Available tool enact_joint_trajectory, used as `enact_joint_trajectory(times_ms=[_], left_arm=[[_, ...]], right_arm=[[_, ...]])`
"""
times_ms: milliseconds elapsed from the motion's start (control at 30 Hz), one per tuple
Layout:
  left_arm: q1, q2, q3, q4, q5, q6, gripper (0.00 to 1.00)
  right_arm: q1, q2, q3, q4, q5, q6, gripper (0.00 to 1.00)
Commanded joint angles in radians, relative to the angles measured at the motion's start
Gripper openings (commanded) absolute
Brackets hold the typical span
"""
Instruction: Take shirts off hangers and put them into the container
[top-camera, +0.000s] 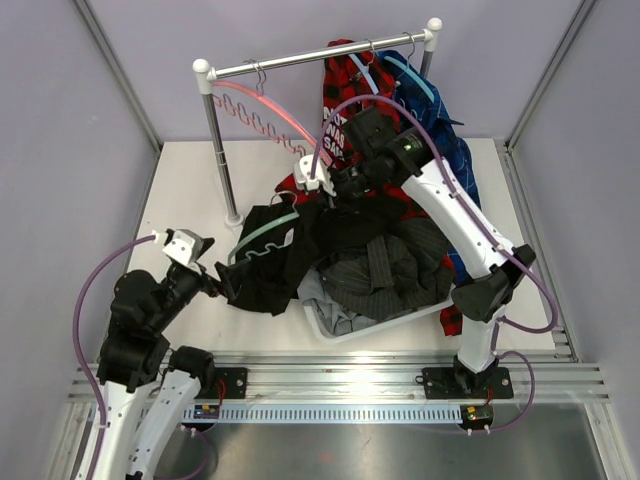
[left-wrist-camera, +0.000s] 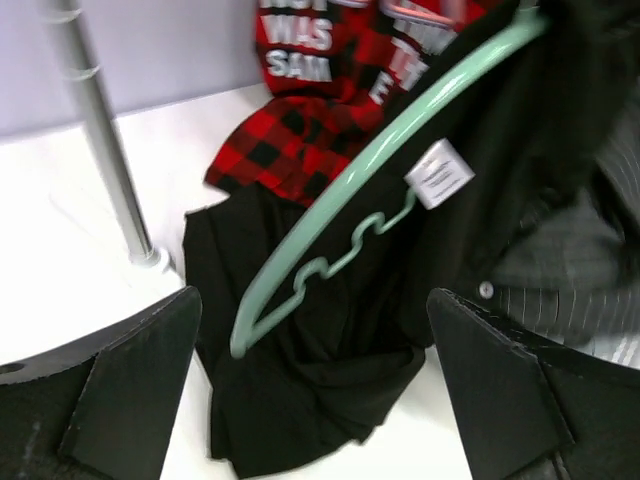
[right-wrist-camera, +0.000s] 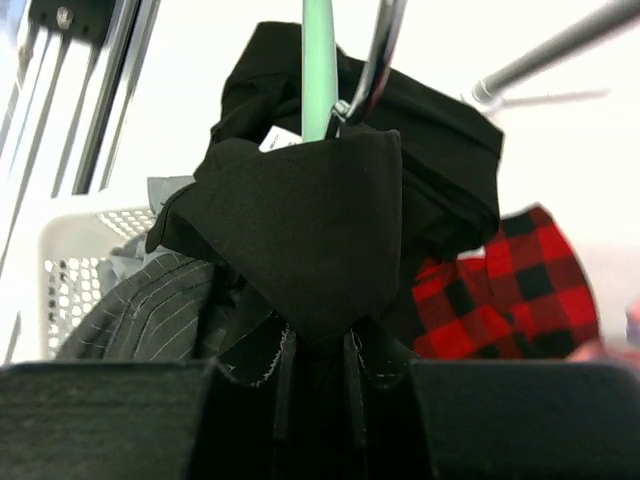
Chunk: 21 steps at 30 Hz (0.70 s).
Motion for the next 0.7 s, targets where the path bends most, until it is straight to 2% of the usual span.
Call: enact_joint_trajectory(times_ms=[0, 167, 433, 467, 533, 567, 667], left_arm=[[0.003, 0.044, 0.06, -0.004, 0.221, 0.231, 0.99], [0.0, 0.096, 0.069, -0.03, 0.448, 0.337, 0.97], [-0.002, 0.102, 0.038, 0.01, 0.466, 0.328, 0.77], [-0.002, 0.105, 0.038, 0.013, 0.471, 0.323, 0.65], [-0.002, 0.117, 0.043, 0.015, 0.489, 0.317, 0.53], [-0.002, 0.122, 0.043, 0.019, 0.499, 0.317, 0.38], [-0.002, 0.137, 0.05, 0.019, 0.525, 0.309, 0.27]], right_arm=[[0.088, 0.008, 0.082, -0.186, -0.002, -0.241, 0.0], [0.178, 0.033, 0.093, -0.188, 0.052, -0.261, 0.0], [0.192, 0.02, 0.115, -0.197, 0.013, -0.258, 0.0], [0.192, 0.017, 0.113, -0.197, 0.013, -0.258, 0.0], [0.194, 0.014, 0.11, -0.198, 0.01, -0.259, 0.0], [0.194, 0.013, 0.109, -0.198, 0.012, -0.259, 0.0], [0.195, 0.014, 0.107, -0.2, 0.006, -0.262, 0.0]])
